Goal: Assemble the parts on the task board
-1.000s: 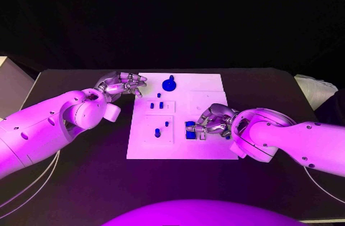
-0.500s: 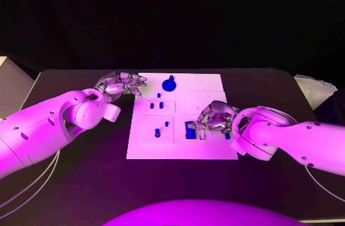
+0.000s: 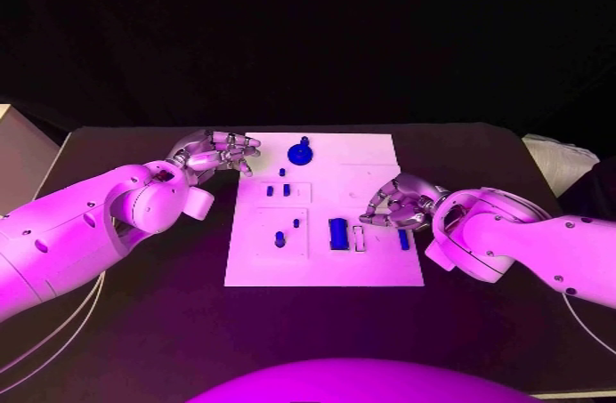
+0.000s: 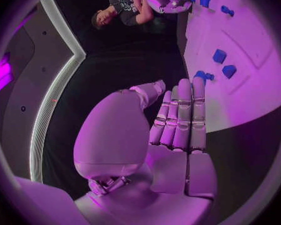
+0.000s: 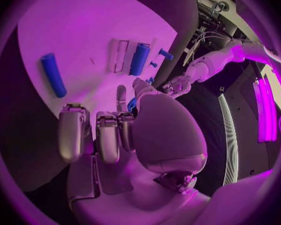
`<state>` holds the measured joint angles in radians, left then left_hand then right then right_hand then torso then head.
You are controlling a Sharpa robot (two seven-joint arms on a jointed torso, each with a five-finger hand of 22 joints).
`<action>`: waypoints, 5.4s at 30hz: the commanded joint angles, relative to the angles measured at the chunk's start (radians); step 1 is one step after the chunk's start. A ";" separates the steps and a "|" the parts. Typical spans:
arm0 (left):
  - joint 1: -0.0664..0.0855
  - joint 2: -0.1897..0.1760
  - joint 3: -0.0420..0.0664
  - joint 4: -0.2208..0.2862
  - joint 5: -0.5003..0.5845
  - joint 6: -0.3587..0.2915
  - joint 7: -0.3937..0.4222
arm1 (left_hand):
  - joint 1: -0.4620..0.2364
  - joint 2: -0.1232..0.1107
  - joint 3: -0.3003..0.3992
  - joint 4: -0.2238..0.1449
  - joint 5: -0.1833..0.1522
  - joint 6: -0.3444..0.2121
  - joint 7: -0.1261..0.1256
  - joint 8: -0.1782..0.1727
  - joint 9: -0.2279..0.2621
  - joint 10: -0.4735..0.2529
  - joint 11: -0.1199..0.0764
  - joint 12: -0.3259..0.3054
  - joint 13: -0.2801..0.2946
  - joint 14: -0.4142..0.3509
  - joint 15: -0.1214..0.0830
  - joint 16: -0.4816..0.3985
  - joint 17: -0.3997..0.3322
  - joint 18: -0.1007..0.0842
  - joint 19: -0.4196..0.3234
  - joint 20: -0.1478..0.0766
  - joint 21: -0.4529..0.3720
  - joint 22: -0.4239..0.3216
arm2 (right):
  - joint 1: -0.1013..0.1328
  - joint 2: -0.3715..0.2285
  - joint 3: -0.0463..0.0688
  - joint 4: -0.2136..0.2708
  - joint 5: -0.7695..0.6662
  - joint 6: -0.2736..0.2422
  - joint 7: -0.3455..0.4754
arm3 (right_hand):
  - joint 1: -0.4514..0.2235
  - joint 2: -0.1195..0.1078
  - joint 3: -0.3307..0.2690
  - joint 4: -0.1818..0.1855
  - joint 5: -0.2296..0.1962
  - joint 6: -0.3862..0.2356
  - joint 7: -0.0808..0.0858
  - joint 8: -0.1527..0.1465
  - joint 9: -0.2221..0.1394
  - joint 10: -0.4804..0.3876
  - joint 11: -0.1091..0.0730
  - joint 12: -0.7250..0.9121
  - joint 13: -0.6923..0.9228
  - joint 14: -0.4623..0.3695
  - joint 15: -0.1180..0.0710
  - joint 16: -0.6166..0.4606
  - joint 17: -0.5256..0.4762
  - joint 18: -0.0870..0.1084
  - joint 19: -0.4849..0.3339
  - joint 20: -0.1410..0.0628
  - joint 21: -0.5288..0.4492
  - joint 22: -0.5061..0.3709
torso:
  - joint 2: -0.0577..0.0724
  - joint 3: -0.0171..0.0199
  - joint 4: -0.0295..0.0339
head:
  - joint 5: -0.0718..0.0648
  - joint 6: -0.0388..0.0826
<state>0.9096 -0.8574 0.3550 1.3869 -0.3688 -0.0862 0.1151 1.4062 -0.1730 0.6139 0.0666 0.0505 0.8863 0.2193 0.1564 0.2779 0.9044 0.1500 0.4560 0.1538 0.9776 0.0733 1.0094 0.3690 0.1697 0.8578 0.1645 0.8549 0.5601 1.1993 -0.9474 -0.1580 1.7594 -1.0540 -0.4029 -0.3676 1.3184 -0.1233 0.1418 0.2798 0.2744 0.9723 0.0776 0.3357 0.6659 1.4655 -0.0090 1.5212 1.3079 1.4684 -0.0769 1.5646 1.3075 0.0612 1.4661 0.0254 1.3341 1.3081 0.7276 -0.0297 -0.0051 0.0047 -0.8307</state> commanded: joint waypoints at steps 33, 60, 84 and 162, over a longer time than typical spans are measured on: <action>-0.001 -0.009 0.000 0.013 0.030 0.031 0.067 | -0.016 0.001 -0.009 0.016 0.003 -0.001 -0.004 -0.002 -0.001 -0.008 -0.002 0.011 -0.002 0.004 0.000 -0.006 0.002 0.014 0.009 0.003 -0.014 -0.007 | 0.003 -0.154 -0.001 0.028 -0.112 0.220 -0.175 | -0.169 -0.032 -0.010 0.014 -0.001 0.085 -0.017 -0.015 -0.001 0.105 -0.005 0.050 0.263 0.102 -0.002 0.006 0.263 -0.027 0.080 -0.002 0.064 0.187 | 0.001 -0.0013 -0.0021 | -0.046 0.006; -0.001 -0.011 0.000 0.013 0.025 0.030 0.050 | -0.013 0.003 -0.007 0.017 0.003 -0.002 -0.004 -0.003 -0.001 -0.009 -0.002 0.011 -0.002 0.004 -0.001 -0.005 0.003 0.015 0.011 0.002 -0.016 -0.009 | -0.033 -0.086 -0.003 0.004 -0.194 0.194 -0.187 | -0.097 -0.017 0.030 0.001 0.028 0.072 -0.025 -0.004 0.032 0.105 -0.013 0.050 0.263 0.102 -0.009 0.006 0.263 -0.025 0.078 -0.009 0.055 0.184 | 0.001 0.0000 -0.0030 | -0.044 -0.003; -0.001 -0.016 0.000 0.015 0.021 0.028 0.035 | -0.010 0.005 -0.005 0.017 0.003 -0.003 -0.004 -0.003 -0.002 -0.010 -0.002 0.012 -0.003 0.004 -0.001 -0.005 0.003 0.015 0.013 0.002 -0.017 -0.010 | -0.037 -0.074 -0.004 0.004 -0.217 0.176 -0.187 | -0.031 -0.109 0.358 -0.099 0.176 0.049 -0.006 -0.045 0.043 0.105 0.002 0.050 0.263 0.102 0.003 0.006 0.263 -0.025 0.078 -0.002 0.047 0.186 | 0.001 -0.0010 -0.0025 | -0.039 -0.002; -0.001 -0.017 0.000 0.017 0.019 0.039 0.023 | -0.011 0.006 -0.003 0.022 0.003 -0.004 -0.003 -0.003 -0.002 -0.014 -0.001 0.014 -0.005 0.004 0.000 -0.006 0.004 0.014 0.016 0.002 -0.020 -0.013 | -0.024 0.032 -0.008 0.033 0.010 0.086 -0.189 | -0.207 -0.131 0.325 -0.059 0.188 0.073 -0.012 -0.045 0.048 0.105 -0.001 0.050 0.263 0.102 -0.001 0.006 0.263 -0.024 0.078 -0.003 0.038 0.187 | 0.002 0.0000 -0.0023 | -0.037 -0.011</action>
<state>0.9091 -0.8755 0.3550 1.4015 -0.3481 -0.0677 0.1347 1.3981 -0.1732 0.6098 0.0842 0.0505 0.8863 0.2193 0.1564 0.2768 0.8971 0.1502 0.4639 0.1498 0.9776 0.0733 1.0094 0.3713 0.1696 0.8651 0.1644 0.8381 0.5477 1.1764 -0.9177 -0.1657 1.7870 -1.0449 -0.3183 -0.5647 1.1224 -0.2538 0.4749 0.2224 0.4664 1.0409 0.0633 0.2942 0.7134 1.4615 -0.0120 1.5674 1.3074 1.4648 -0.0804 1.5645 1.3079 0.0456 1.4661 0.0181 1.3748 1.3079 0.7294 -0.0293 -0.0073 -0.0332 -0.8408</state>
